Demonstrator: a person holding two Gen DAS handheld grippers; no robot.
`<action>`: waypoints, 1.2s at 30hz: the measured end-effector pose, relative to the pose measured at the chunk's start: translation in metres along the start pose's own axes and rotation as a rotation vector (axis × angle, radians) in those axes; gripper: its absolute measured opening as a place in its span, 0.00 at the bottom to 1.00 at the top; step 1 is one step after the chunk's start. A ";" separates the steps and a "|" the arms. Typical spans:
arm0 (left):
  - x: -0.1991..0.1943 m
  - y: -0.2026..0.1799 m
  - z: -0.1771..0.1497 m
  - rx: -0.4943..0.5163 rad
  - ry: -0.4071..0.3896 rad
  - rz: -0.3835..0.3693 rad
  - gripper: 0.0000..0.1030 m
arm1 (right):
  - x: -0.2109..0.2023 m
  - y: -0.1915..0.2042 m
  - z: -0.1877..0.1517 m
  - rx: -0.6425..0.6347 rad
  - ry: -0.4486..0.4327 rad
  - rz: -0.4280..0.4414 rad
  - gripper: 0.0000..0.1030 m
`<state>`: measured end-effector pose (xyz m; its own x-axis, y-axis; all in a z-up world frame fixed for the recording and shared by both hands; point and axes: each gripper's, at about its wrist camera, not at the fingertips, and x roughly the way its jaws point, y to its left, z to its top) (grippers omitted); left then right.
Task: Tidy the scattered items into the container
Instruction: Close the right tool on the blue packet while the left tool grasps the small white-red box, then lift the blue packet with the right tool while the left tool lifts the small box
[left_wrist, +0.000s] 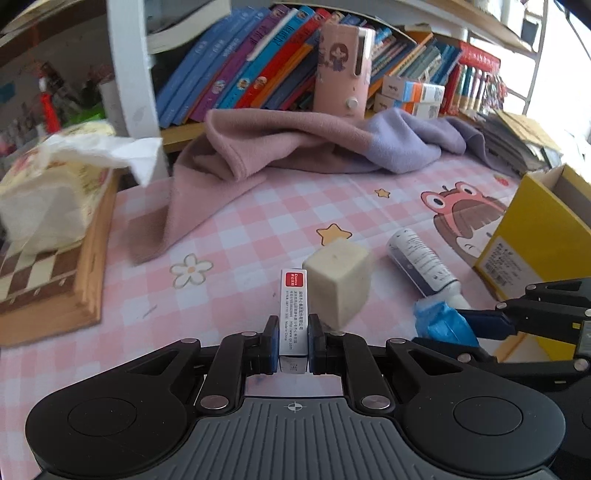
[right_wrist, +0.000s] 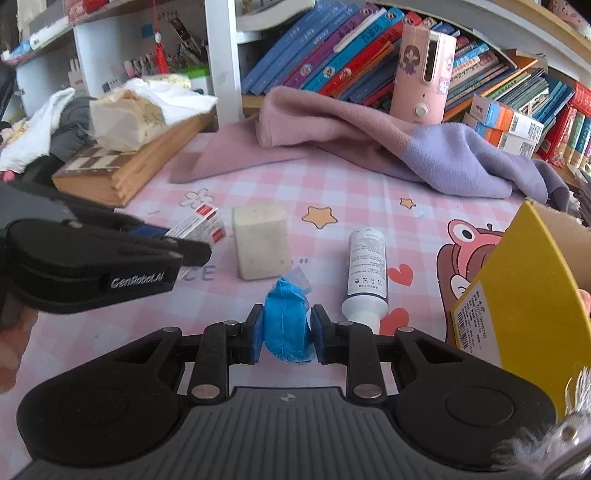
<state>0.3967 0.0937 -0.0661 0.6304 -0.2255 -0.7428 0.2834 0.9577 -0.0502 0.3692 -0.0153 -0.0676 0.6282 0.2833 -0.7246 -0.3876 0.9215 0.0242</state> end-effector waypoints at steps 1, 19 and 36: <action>-0.006 0.000 -0.002 -0.012 -0.005 -0.001 0.12 | -0.005 0.001 0.000 0.000 -0.008 0.004 0.24; -0.114 -0.038 -0.064 -0.095 -0.088 -0.024 0.13 | -0.105 0.007 -0.043 -0.042 -0.076 0.079 0.24; -0.223 -0.082 -0.134 -0.184 -0.157 -0.066 0.13 | -0.215 0.026 -0.112 -0.071 -0.132 0.107 0.24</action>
<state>0.1360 0.0889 0.0145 0.7234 -0.2995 -0.6221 0.1999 0.9533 -0.2266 0.1480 -0.0819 0.0119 0.6622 0.4154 -0.6237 -0.5005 0.8646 0.0445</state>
